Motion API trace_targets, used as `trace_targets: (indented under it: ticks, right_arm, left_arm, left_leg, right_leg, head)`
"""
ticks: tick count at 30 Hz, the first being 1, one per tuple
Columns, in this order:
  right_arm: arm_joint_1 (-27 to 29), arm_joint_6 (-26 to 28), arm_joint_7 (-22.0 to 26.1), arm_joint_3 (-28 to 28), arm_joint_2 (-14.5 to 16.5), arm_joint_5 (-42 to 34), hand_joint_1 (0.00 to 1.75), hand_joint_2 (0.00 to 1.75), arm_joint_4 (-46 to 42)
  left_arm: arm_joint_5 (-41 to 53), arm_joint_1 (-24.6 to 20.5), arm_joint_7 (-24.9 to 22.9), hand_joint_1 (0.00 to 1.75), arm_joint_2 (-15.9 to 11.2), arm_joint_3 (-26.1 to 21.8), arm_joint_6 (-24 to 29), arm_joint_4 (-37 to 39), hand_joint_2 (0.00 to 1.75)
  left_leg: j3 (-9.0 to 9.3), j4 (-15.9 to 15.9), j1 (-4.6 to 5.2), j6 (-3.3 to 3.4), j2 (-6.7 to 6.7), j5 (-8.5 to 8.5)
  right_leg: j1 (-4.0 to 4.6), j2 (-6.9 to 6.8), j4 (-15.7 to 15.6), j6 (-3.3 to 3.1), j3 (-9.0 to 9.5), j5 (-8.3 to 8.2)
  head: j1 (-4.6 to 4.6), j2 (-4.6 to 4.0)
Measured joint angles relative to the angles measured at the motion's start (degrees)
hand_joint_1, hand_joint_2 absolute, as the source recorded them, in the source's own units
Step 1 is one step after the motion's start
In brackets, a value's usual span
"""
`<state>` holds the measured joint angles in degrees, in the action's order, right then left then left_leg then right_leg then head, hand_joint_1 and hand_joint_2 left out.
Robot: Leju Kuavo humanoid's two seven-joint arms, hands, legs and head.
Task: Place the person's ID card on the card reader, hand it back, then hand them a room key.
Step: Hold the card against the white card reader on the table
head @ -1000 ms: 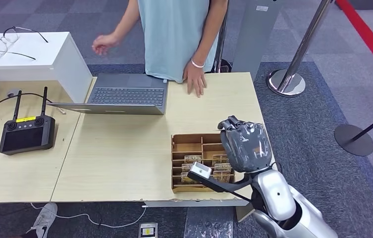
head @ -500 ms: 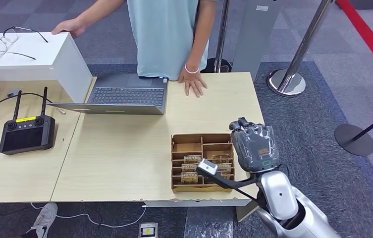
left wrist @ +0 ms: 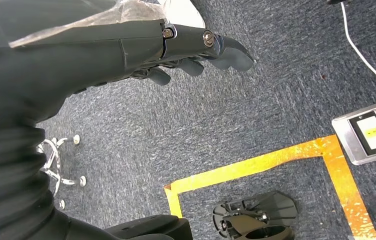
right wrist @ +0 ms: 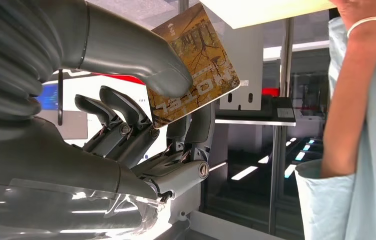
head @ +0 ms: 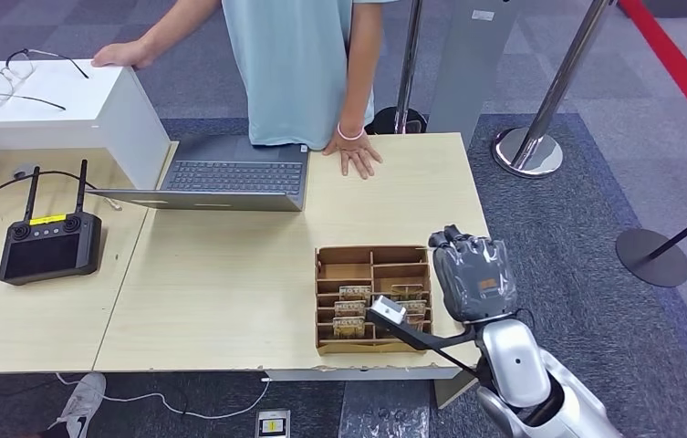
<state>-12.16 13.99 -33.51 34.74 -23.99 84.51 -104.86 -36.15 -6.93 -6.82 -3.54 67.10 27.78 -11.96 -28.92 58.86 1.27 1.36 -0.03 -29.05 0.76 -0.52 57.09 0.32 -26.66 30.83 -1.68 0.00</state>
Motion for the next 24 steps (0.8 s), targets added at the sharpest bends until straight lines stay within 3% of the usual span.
trace_targets:
  ticks: [24]
  right_arm:
    - [0.3, -1.9, -1.7, -5.2, -3.2, -4.7, 1.75, 1.75, 6.5]
  left_arm:
    - [0.9, 0.0, 0.3, 0.00, 0.0, 0.7, 0.0, 0.0, 1.75]
  left_leg:
    - [-0.05, 0.0, 0.00, 0.00, -0.01, 0.00]
  right_leg:
    - [0.00, 0.00, 0.0, 0.00, -0.04, 0.00]
  head:
    - [0.01, 0.00]
